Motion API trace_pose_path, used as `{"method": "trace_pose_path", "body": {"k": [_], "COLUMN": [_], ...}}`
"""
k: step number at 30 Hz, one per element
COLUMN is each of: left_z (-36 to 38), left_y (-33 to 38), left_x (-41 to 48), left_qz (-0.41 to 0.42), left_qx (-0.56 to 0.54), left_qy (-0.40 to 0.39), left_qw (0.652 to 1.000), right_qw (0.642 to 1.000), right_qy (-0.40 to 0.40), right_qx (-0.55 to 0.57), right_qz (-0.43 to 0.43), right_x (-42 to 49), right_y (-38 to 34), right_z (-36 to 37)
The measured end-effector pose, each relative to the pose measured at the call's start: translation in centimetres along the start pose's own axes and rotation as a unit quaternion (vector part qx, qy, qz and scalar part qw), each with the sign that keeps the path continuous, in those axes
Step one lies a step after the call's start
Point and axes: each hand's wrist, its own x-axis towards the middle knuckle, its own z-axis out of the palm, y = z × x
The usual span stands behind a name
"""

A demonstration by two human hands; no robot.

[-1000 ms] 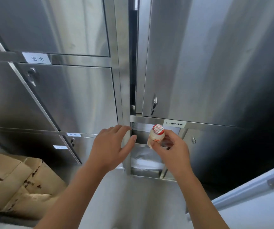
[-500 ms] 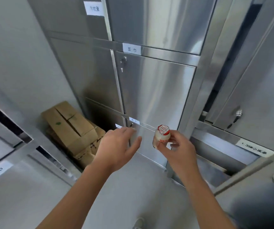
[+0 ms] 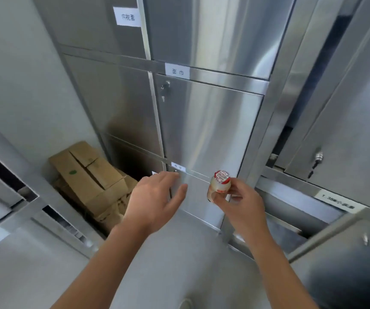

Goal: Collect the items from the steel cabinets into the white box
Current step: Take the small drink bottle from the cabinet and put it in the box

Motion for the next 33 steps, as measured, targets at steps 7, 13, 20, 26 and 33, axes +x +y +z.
{"method": "trace_pose_path", "body": {"k": [7,13,20,26,33], "left_z": [6.4,11.1,15.5,16.0,10.4], "left_y": [10.8,22.3,32.6,36.3,35.7], "left_x": [5.0,6.6,4.4,-5.5,-21.6], "left_qz": [0.182,0.362,0.560,0.698,0.801], "left_qx": [-0.078,-0.142,-0.211,-0.211,-0.246], "left_qy": [-0.077,-0.151,-0.255,-0.346,-0.387], "left_qw": [0.977,0.909,0.760,0.590,0.384], "right_qw": [0.983,0.916,0.764,0.605,0.402], "right_qy": [0.158,0.360,0.585,0.714,0.831], "right_qx": [-0.036,-0.086,-0.112,-0.108,-0.111], "right_qz": [0.082,0.152,0.247,0.336,0.368], "right_x": [-4.1,-11.5,-21.2,-32.7,-44.8], "right_y": [3.1,4.1,3.9,1.6,-4.6], "right_z": [-12.0,-20.8,-21.5,-15.1,-3.9]}}
